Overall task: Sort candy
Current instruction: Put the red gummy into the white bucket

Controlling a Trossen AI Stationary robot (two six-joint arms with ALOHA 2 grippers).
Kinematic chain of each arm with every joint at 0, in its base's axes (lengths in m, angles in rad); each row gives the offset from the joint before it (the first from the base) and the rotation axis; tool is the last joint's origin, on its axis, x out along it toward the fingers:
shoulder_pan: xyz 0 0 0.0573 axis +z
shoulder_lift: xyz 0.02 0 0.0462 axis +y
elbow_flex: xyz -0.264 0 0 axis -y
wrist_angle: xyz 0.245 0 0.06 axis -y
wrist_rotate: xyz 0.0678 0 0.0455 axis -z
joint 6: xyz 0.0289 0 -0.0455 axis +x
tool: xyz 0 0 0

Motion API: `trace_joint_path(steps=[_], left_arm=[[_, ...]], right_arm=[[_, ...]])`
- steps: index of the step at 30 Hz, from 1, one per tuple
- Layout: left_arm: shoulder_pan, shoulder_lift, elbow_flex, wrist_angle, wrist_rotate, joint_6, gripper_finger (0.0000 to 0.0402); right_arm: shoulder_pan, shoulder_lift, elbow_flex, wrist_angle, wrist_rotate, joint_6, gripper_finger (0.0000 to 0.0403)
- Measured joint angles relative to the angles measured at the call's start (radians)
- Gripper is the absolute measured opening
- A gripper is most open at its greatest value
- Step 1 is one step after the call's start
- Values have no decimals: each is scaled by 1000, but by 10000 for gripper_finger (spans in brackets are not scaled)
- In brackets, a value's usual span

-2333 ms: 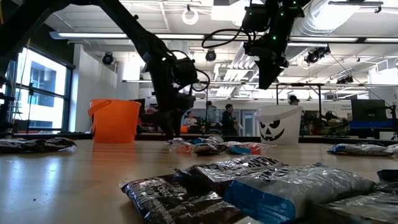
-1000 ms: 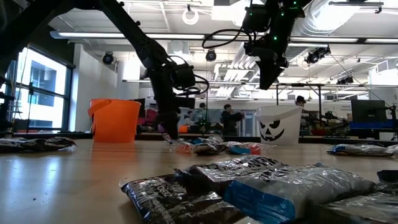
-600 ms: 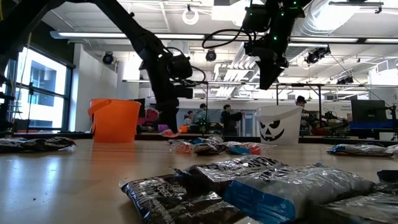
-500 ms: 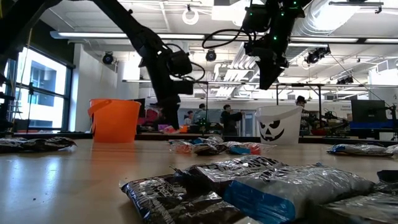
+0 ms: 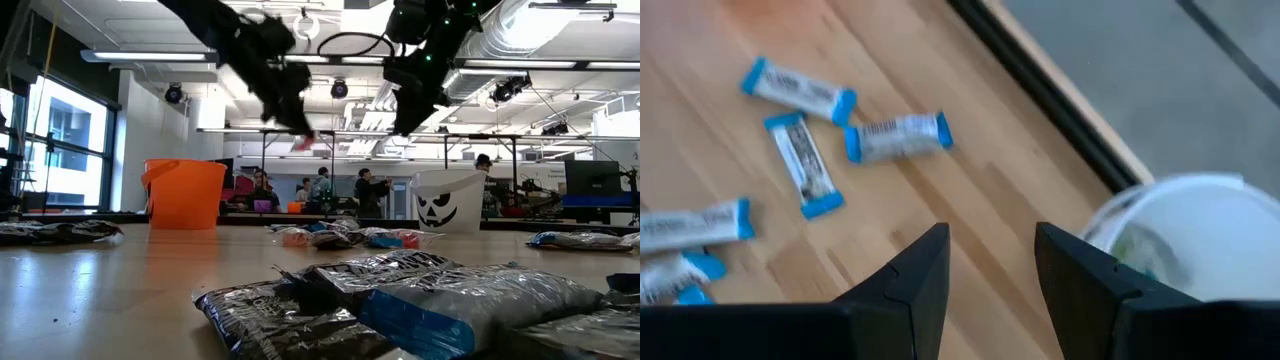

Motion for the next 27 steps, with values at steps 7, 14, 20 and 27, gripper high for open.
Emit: trace_joint_path(steps=[7,14,20,27], left_arm=[[-1,-143,1,136,6,-81,0],[-5,-177,1,210,6,-170,0],[-10,-177,1,260,6,-227,0],[-37,-183,1,315,13,-269,0]], right_arm=[[9,0,0,189,-16,26,144],[70,0,0,446,-31,14,144],[131,0,0,628,62,-79,144],[146,0,0,725,97,-114,144]])
